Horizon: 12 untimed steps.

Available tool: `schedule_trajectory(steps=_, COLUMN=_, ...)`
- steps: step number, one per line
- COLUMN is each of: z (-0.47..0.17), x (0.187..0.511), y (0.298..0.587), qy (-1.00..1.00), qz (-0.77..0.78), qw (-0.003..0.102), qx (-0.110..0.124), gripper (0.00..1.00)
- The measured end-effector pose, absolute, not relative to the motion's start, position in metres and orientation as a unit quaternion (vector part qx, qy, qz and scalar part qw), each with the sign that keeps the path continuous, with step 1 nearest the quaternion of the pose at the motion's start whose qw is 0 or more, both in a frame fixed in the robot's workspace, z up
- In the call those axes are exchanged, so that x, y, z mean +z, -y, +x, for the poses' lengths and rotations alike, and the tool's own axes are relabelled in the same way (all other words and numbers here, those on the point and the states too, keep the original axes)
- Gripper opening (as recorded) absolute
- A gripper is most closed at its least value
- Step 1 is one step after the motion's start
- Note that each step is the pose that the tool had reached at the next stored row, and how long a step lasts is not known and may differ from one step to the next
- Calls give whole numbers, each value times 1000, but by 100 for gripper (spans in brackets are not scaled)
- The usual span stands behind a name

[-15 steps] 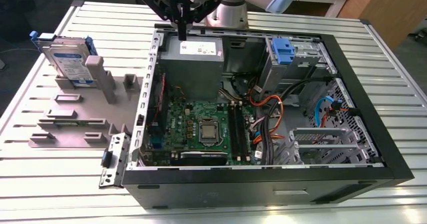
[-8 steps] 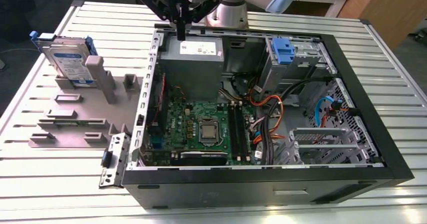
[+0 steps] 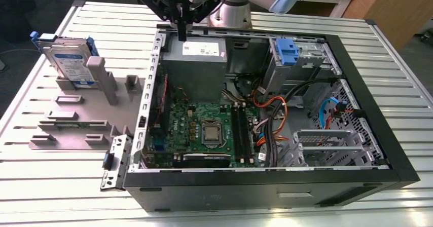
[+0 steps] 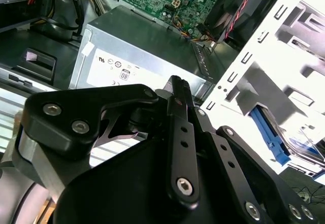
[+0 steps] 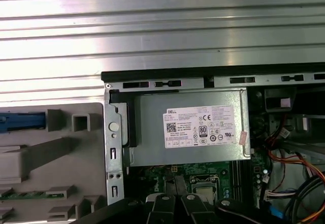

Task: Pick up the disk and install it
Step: 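Reach for the disk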

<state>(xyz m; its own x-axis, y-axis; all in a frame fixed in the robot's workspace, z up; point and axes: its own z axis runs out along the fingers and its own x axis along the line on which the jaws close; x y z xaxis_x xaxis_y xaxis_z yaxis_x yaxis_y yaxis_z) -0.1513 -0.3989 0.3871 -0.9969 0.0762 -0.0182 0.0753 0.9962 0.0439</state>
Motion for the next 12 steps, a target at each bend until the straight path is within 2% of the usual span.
schedule_trajectory(steps=12, z=-155, x=387, y=399, qy=-999, qz=38, qw=10, qx=22, gripper=11)
